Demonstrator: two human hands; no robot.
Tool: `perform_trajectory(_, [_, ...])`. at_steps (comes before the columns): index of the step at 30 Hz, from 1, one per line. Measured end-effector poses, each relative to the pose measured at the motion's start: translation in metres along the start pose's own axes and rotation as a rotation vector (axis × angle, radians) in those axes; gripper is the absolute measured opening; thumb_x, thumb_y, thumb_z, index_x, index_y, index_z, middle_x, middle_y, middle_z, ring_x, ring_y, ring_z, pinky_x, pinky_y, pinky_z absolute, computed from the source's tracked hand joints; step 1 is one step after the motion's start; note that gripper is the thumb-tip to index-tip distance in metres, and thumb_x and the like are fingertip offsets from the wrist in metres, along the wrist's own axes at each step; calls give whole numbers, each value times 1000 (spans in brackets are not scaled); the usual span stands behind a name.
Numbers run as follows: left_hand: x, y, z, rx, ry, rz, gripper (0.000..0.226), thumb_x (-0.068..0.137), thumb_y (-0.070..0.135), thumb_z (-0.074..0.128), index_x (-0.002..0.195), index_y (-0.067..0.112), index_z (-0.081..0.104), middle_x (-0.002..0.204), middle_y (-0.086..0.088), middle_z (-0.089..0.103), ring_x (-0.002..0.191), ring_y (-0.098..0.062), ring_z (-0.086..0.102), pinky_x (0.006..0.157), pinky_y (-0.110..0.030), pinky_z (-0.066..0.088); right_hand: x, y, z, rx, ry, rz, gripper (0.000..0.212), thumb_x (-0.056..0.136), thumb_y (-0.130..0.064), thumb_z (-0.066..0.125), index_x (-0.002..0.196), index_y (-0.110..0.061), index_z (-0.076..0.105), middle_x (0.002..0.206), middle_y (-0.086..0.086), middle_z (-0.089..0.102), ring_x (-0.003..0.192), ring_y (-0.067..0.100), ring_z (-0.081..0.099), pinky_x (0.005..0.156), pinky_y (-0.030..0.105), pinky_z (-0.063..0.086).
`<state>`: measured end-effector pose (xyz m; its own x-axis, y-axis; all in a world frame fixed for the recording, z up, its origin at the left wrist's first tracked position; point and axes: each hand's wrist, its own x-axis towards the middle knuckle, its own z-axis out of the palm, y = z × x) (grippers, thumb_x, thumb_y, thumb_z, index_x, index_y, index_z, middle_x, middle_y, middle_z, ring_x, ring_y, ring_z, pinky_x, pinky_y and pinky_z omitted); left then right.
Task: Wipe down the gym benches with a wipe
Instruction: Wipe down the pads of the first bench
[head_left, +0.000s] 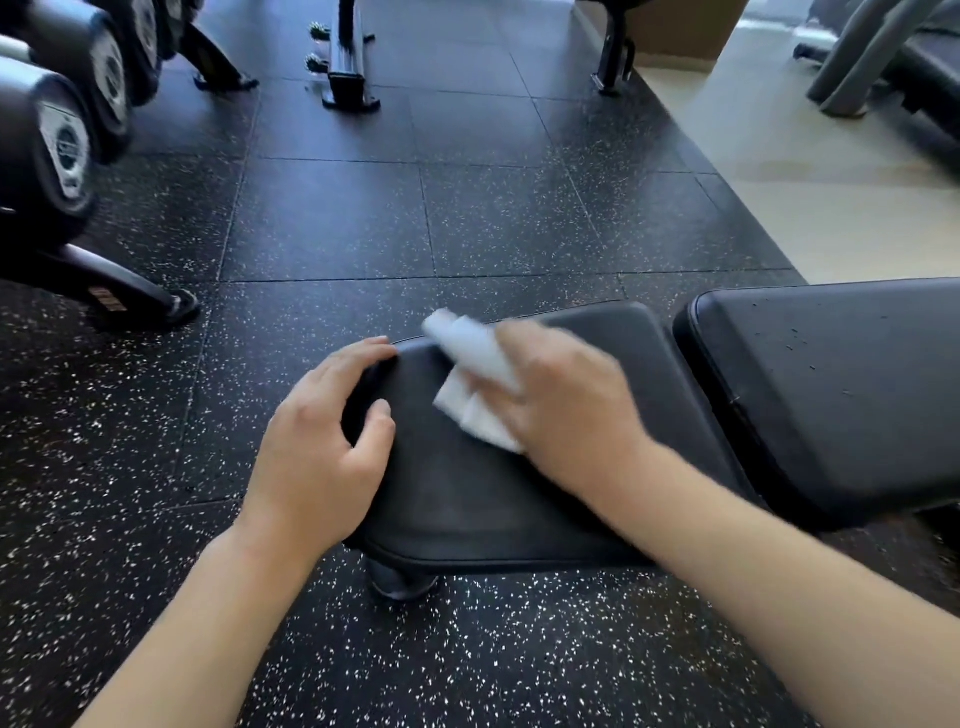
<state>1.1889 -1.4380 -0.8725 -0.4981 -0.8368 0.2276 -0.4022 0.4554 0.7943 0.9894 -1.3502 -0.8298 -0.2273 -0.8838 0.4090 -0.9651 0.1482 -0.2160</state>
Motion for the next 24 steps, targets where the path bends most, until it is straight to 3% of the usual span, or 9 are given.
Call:
perform_trajectory(2, [0, 0, 0, -13, -1, 0, 52, 87, 20, 53, 137, 23, 64, 140, 13, 63, 133, -5, 56, 116, -25, 39, -25, -27, 2, -21, -75, -180, 28, 80, -36, 79, 88, -18, 60, 80, 3, 61, 70, 30, 62, 55, 37, 50])
perform_trajectory(4, [1, 0, -1, -16, -14, 0, 50, 88, 20, 53, 137, 22, 63, 141, 12, 63, 133, -6, 55, 116, -22, 37, -33, -20, 0, 8, -178, -271, 30, 83, -36, 79, 91, -17, 58, 83, 0, 59, 72, 29, 59, 55, 38, 47])
perform_trajectory(6, [2, -1, 0, -10, -22, 0, 49, 89, 20, 53, 137, 20, 63, 142, 10, 62, 133, -7, 54, 115, -17, 34, -20, 10, -5, 15, -141, -174, 24, 90, -39, 72, 92, -21, 56, 87, -1, 62, 81, 30, 62, 61, 38, 43])
perform_trajectory(10, [0, -2, 0, -15, -24, -15, 47, 92, 19, 55, 139, 21, 62, 143, 11, 61, 135, -7, 52, 116, -16, 32, 14, 90, -10, -19, -11, 206, 26, 98, -49, 59, 90, -28, 46, 87, 2, 63, 92, 35, 63, 70, 35, 31])
perform_trajectory(13, [-1, -4, -1, 3, -41, 8, 43, 97, 13, 58, 140, 19, 61, 146, 10, 58, 138, -8, 51, 118, -17, 31, 19, 96, -7, -53, 9, 244, 28, 98, -48, 56, 87, -28, 40, 82, -5, 52, 89, 34, 63, 69, 34, 29])
perform_trajectory(16, [-3, -11, -8, 16, -81, 42, 46, 97, 21, 52, 143, 20, 59, 147, 14, 55, 139, 0, 48, 118, -15, 30, 14, 38, -3, 0, 4, 130, 25, 92, -52, 53, 94, -29, 43, 81, 0, 60, 78, 28, 60, 65, 34, 33])
perform_trajectory(19, [-5, -24, -15, -18, -90, 20, 44, 101, 23, 46, 143, 26, 58, 141, 16, 60, 133, 0, 53, 114, -23, 39, -9, -31, 6, 29, -72, -90, 27, 82, -38, 77, 91, -22, 57, 81, 1, 63, 74, 30, 64, 60, 38, 50])
perform_trajectory(22, [-8, -31, -24, -63, -79, -53, 45, 102, 25, 41, 142, 32, 59, 134, 18, 67, 127, -4, 61, 109, -34, 48, -29, -58, 12, 3, -151, -295, 33, 78, -34, 84, 93, -15, 61, 82, 1, 61, 72, 28, 61, 56, 36, 45])
perform_trajectory(24, [-10, -33, -28, -47, -92, -64, 42, 105, 31, 40, 142, 37, 58, 131, 22, 67, 125, -3, 62, 106, -34, 49, -17, -44, 9, 38, -179, -273, 27, 88, -37, 76, 95, -16, 59, 86, -1, 60, 78, 29, 62, 59, 36, 41])
